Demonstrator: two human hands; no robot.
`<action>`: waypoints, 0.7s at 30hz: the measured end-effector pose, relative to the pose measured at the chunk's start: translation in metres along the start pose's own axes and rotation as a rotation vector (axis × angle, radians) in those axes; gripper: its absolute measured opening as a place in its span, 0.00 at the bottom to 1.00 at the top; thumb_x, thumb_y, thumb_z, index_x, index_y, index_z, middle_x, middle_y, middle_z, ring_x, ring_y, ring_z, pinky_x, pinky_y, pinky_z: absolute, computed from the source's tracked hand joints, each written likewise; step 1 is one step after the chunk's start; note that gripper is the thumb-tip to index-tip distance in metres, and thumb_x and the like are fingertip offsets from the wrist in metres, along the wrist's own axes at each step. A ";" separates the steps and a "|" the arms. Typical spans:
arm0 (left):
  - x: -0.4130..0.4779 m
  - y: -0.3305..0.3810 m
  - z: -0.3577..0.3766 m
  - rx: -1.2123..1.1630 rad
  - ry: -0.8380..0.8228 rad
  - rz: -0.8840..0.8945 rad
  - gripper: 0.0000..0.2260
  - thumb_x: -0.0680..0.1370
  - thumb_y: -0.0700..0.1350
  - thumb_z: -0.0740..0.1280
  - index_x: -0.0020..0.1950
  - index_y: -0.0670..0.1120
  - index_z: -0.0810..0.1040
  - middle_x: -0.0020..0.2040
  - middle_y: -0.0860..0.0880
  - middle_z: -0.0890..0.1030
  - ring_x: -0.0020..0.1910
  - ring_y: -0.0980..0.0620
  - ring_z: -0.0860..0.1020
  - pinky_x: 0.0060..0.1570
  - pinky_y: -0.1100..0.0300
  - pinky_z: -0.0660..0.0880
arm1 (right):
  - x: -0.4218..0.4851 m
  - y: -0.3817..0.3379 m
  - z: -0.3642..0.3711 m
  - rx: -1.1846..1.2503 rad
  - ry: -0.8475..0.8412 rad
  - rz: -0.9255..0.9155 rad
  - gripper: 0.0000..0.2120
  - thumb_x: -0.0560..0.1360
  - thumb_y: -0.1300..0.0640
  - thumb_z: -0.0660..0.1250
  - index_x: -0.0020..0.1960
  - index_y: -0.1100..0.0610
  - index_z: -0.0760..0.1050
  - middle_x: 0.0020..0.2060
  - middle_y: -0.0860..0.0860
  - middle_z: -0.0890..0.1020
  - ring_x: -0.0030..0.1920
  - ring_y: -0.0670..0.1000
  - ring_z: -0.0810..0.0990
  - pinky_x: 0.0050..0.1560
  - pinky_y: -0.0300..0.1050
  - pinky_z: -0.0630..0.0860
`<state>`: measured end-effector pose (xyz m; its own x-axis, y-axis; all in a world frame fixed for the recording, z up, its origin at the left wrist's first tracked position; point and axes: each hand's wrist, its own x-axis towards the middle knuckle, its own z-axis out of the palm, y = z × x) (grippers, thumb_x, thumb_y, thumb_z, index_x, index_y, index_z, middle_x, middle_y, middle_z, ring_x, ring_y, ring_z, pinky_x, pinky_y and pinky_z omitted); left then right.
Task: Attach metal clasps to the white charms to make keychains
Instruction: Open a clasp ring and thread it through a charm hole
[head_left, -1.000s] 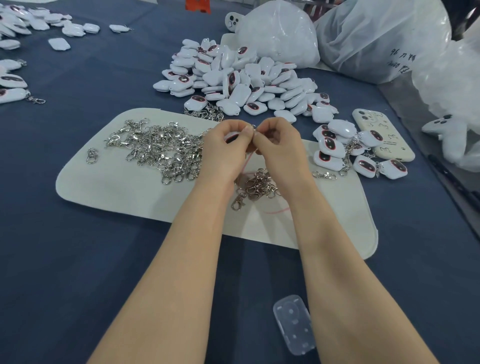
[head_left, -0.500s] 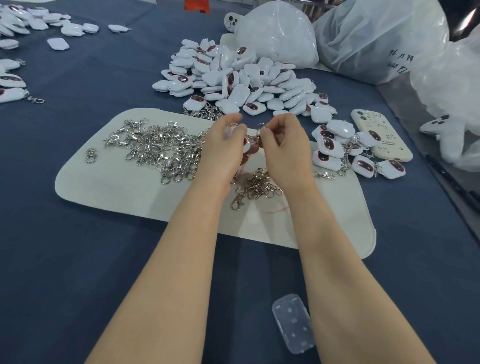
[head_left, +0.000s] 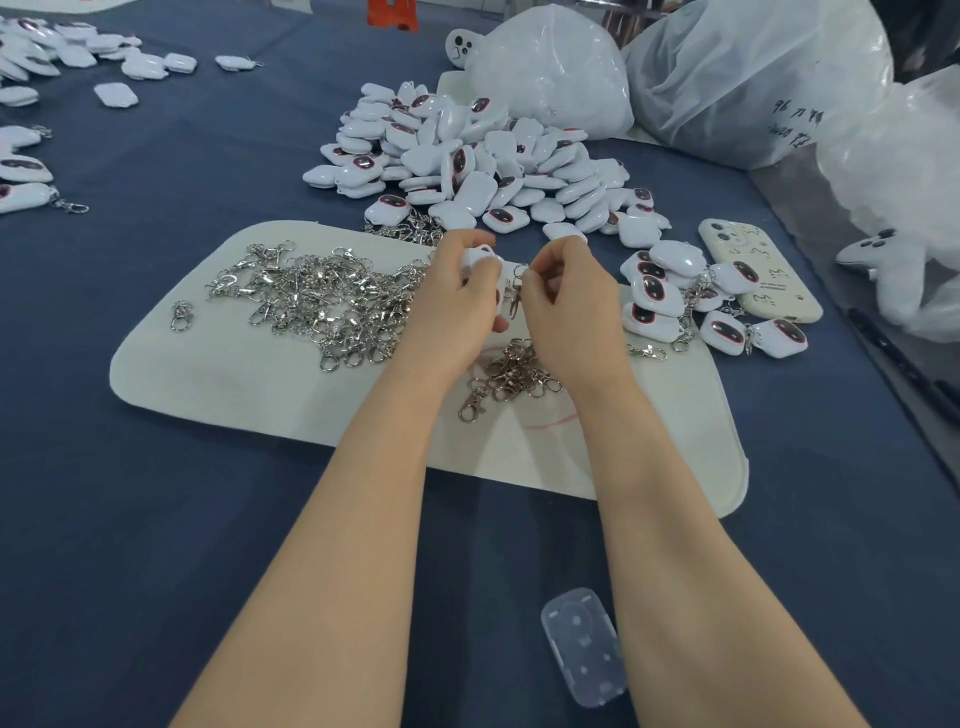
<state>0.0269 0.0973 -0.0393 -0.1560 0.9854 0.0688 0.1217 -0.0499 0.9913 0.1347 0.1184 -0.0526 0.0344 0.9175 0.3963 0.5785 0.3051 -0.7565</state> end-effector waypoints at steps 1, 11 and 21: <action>0.001 -0.001 0.001 -0.002 0.005 -0.022 0.06 0.80 0.42 0.54 0.56 0.48 0.67 0.43 0.46 0.75 0.22 0.61 0.74 0.23 0.69 0.68 | 0.000 0.000 0.000 -0.004 -0.005 -0.002 0.03 0.76 0.63 0.60 0.46 0.56 0.68 0.37 0.49 0.75 0.35 0.43 0.71 0.34 0.32 0.67; 0.002 -0.007 -0.003 0.171 0.024 0.059 0.05 0.78 0.42 0.60 0.54 0.47 0.68 0.46 0.49 0.77 0.31 0.52 0.77 0.33 0.62 0.71 | -0.001 -0.003 0.001 -0.052 -0.076 -0.042 0.05 0.76 0.65 0.60 0.45 0.56 0.68 0.38 0.52 0.77 0.40 0.52 0.75 0.39 0.42 0.68; 0.002 -0.007 -0.005 0.324 0.085 0.168 0.07 0.76 0.41 0.63 0.54 0.45 0.71 0.38 0.56 0.73 0.35 0.61 0.71 0.30 0.74 0.66 | -0.004 -0.006 0.003 -0.062 -0.131 -0.037 0.02 0.76 0.66 0.60 0.47 0.62 0.71 0.42 0.55 0.77 0.42 0.53 0.73 0.41 0.42 0.66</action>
<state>0.0207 0.0989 -0.0452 -0.1868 0.9502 0.2496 0.4539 -0.1418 0.8797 0.1289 0.1140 -0.0510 -0.0921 0.9324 0.3495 0.6265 0.3270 -0.7075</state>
